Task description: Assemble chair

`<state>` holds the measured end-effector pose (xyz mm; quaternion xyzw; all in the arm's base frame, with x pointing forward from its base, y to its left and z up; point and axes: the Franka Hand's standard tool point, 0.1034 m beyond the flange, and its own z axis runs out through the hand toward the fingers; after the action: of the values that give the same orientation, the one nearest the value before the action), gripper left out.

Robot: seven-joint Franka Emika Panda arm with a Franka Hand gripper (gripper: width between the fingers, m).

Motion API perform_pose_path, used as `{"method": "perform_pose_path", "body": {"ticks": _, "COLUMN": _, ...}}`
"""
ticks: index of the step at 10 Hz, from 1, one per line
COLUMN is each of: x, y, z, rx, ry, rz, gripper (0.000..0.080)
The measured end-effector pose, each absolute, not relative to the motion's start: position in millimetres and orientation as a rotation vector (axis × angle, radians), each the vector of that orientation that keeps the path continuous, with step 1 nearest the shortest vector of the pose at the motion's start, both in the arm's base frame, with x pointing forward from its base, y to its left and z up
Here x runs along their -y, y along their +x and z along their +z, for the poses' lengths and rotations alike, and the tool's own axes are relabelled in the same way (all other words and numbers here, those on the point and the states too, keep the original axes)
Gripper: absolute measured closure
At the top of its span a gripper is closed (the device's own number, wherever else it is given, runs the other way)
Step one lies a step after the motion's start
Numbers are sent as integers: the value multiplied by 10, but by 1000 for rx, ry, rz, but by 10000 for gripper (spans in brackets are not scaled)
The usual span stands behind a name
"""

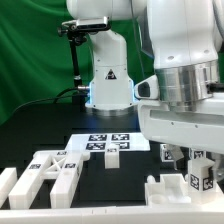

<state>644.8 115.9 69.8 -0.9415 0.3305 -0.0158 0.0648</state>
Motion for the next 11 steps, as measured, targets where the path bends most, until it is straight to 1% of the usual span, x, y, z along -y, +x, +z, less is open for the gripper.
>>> {"method": "perform_pose_path", "body": {"ticks": 1, "x": -1193, "y": 6417, "z": 698, "rx": -799, "ry": -2918, "rz": -11, "gripper": 178}}
{"method": "perform_pose_path", "body": {"ticks": 2, "x": -1227, "y": 6383, "z": 688, "rx": -683, "ry": -2952, "rz": 6, "gripper": 158}}
{"method": "perform_pose_path", "body": {"ticks": 4, "x": -1195, "y": 6397, "z": 688, "rx": -520, "ry": -2986, "rz": -11, "gripper": 152}}
{"method": "perform_pose_path", "body": {"ticks": 5, "x": -1179, "y": 6399, "z": 686, "rx": -341, "ry": -3019, "rz": -22, "gripper": 151}}
{"method": "perform_pose_path", "body": {"ticks": 6, "x": -1160, "y": 6390, "z": 684, "rx": 83, "ry": -3052, "rz": -28, "gripper": 151}}
{"method": "perform_pose_path", "body": {"ticks": 7, "x": -1199, "y": 6389, "z": 684, "rx": 185, "ry": -3059, "rz": -37, "gripper": 151}}
{"method": "perform_pose_path", "body": {"ticks": 8, "x": -1185, "y": 6391, "z": 684, "rx": 150, "ry": -3062, "rz": -36, "gripper": 177}}
{"method": "perform_pose_path", "body": {"ticks": 9, "x": -1180, "y": 6392, "z": 684, "rx": 125, "ry": -3063, "rz": -35, "gripper": 177}}
{"method": "perform_pose_path", "body": {"ticks": 10, "x": -1186, "y": 6391, "z": 684, "rx": 4, "ry": -3064, "rz": -30, "gripper": 360}}
{"method": "perform_pose_path", "body": {"ticks": 11, "x": -1186, "y": 6391, "z": 684, "rx": -130, "ry": -3061, "rz": -25, "gripper": 514}}
